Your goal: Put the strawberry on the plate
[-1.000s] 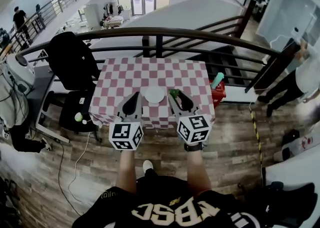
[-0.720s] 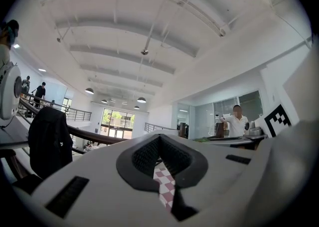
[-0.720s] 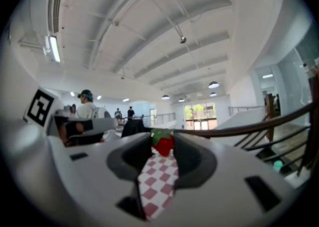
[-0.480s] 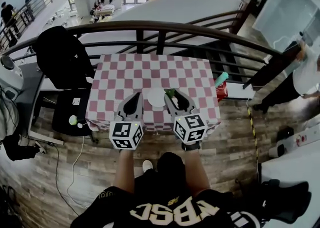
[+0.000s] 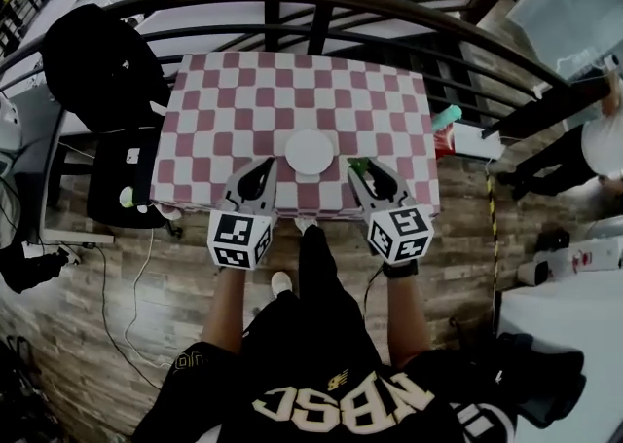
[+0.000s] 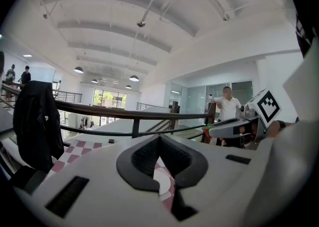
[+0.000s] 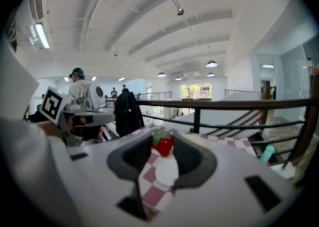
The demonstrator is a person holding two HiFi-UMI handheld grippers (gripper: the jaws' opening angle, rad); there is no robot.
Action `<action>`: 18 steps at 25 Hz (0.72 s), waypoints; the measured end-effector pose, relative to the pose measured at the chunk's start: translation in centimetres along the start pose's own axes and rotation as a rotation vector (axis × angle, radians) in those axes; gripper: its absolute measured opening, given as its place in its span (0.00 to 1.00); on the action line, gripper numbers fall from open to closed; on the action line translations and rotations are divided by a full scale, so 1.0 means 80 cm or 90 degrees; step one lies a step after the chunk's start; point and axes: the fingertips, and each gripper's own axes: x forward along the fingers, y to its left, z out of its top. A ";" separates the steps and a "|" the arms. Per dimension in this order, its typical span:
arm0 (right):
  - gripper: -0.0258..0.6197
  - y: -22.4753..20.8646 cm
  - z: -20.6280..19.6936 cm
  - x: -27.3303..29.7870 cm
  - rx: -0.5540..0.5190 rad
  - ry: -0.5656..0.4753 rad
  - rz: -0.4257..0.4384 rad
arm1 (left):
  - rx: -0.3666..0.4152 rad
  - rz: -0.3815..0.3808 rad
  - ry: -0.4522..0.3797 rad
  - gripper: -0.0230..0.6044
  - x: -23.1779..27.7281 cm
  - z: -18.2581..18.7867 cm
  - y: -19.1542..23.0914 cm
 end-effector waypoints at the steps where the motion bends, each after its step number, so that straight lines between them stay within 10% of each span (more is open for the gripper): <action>1: 0.26 -0.013 -0.007 0.002 -0.006 0.010 0.000 | 0.007 -0.008 0.010 0.06 0.008 -0.007 0.001; 9: 0.26 -0.087 -0.061 0.046 -0.130 0.103 0.024 | 0.068 -0.064 0.087 0.06 0.061 -0.078 0.011; 18: 0.26 -0.059 -0.111 0.130 -0.301 0.185 0.198 | 0.101 -0.120 0.147 0.06 0.118 -0.134 0.022</action>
